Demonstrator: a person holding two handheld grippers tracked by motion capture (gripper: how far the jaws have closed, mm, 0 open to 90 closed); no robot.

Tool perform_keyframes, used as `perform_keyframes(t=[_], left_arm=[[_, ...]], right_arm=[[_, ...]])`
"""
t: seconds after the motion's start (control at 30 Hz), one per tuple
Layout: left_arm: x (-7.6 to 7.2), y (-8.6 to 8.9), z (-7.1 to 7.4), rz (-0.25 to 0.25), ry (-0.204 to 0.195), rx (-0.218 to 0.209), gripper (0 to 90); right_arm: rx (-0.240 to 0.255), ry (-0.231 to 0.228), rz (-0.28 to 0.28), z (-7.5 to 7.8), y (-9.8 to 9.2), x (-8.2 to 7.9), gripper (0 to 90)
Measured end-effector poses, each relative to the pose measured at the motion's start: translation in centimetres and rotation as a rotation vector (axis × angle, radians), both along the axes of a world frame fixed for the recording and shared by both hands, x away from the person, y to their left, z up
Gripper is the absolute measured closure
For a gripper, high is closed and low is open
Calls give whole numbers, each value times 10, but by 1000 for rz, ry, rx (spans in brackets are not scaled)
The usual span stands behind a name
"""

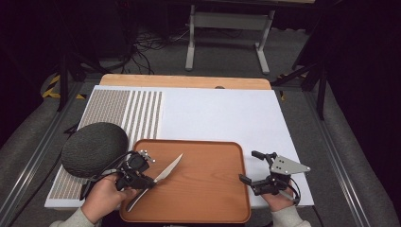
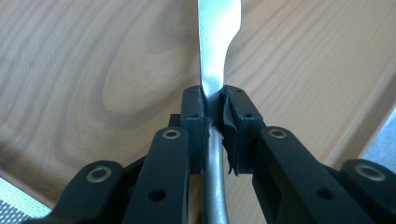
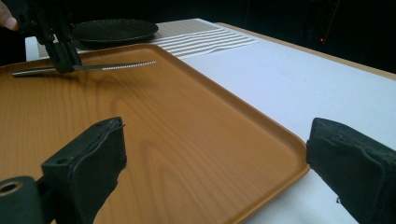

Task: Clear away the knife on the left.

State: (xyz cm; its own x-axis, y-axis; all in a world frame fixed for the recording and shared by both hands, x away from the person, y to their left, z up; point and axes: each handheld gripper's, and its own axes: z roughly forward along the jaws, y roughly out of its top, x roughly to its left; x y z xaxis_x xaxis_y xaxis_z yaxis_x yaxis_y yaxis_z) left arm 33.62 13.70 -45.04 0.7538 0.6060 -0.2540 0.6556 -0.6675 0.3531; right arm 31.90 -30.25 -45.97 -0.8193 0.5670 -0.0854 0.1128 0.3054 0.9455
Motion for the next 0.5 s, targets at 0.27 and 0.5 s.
perform_keyframes(t=[0.27,0.5], left_arm=[[2,-1,-5,17,26,11,794],[2,-2,-5,17,27,21,794]], right_arm=[[2,0,0,1,0,0,55],[2,-4,-2,1,-1,-1,55]])
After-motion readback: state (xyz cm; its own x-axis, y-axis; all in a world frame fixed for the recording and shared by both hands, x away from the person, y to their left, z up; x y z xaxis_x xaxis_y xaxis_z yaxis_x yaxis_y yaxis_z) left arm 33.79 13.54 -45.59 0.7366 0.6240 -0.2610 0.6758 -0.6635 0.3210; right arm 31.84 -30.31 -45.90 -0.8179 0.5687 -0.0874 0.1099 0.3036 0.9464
